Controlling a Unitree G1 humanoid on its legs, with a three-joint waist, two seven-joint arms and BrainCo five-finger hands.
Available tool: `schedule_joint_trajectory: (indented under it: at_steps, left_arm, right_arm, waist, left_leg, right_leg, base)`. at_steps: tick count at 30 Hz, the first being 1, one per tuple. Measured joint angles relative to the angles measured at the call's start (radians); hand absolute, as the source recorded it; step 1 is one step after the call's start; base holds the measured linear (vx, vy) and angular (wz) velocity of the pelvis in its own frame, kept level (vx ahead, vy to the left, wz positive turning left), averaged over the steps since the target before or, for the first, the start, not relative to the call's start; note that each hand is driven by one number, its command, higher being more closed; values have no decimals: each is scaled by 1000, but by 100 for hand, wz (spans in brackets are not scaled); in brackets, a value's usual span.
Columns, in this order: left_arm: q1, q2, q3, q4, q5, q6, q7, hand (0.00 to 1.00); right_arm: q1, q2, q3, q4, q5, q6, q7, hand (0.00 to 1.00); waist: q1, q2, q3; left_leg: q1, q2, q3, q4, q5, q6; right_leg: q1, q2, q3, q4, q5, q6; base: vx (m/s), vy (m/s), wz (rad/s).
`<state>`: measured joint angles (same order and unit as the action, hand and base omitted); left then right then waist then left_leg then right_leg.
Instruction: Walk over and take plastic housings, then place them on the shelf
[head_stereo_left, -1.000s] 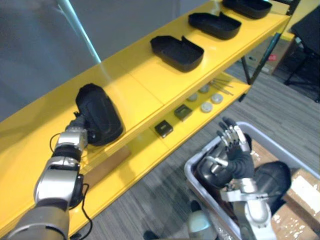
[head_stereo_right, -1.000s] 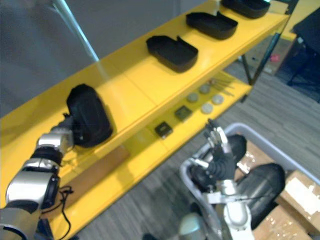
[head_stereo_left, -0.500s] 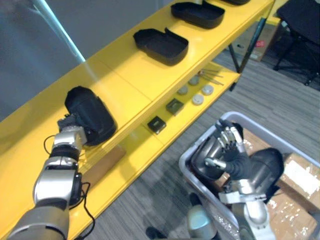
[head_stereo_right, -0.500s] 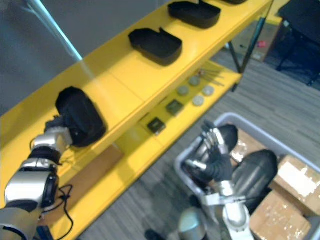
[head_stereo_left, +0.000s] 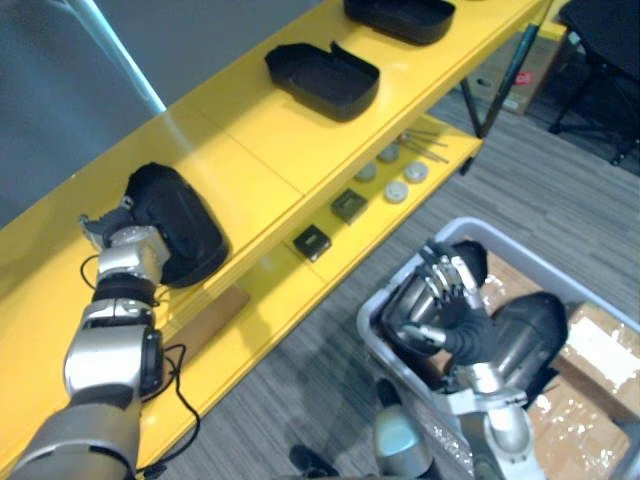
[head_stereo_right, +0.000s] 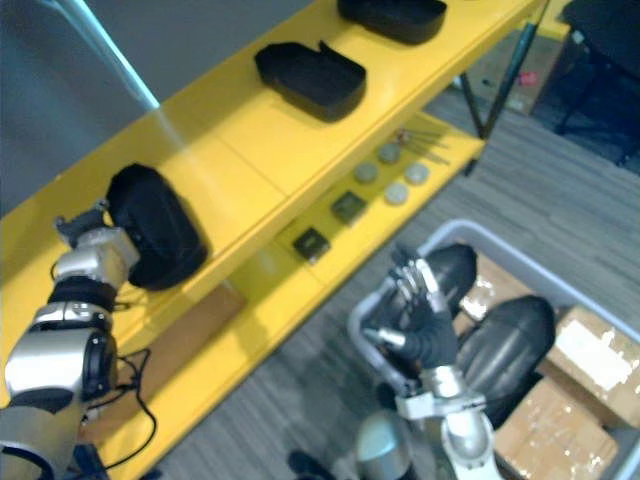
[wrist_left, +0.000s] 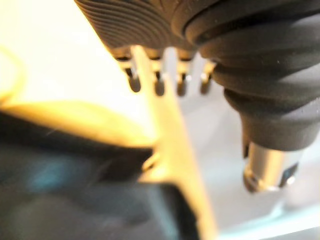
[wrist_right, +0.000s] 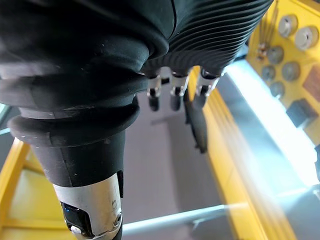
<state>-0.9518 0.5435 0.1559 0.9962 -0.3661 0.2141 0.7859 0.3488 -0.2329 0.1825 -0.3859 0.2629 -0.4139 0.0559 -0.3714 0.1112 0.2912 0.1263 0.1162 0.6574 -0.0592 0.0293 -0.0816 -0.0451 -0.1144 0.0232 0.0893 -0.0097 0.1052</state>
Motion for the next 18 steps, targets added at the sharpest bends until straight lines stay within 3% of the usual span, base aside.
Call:
schedule_joint_trajectory:
  at_steps: [5,8,10,12,14,18]
  left_arm:
    - [21,0,0,-52,22,-107,-12,0]
    - [87,-4,-15,-134,9,-224,-67,0]
    - [181,-6,-20,-291,9,-318,-107,0]
    - [245,-14,-6,-406,9,-399,-134,0]
    - [381,-67,43,-684,18,-495,-163,0]
    - [641,-172,126,-1052,115,-577,-184,0]
  right_arm:
    - [-35,-7,-4,8,-9,-26,-16,0]
    - [-107,-20,-35,11,-23,-50,-114,0]
    - [-160,-18,-82,17,-11,-53,-170,0]
    - [-180,-17,-103,28,31,-53,-169,0]
    - [-180,-12,-131,53,89,-39,-158,0]
    - [-185,-13,-193,66,102,32,-127,0]
  waist:
    - [39,-22,-12]
    - [64,-50,-49]
    - [89,-65,-89]
    - [106,-68,-105]
    - [141,-59,-136]
    - [187,-38,-169]
  left_leg:
    - [13,2,-25,-2,0,0]
    - [11,2,-59,-6,1,-1]
    - [10,-5,-87,-19,5,-3]
    - [12,-6,-108,-19,5,-2]
    - [14,-8,-147,-19,5,-2]
    - [34,-6,-214,-19,5,-2]
  right_leg:
    - [42,-3,-34,-24,2,1]
    - [67,-6,-68,-45,3,2]
    - [84,-5,-101,-58,4,2]
    - [102,-8,-122,-65,4,3]
    - [129,-11,-165,-69,4,3]
    - [192,-12,-232,-77,4,3]
  base:
    - [-11,-4,16]
    - [18,-2,30]
    - [42,-6,34]
    - [56,6,33]
    - [79,27,47]
    - [54,18,50]
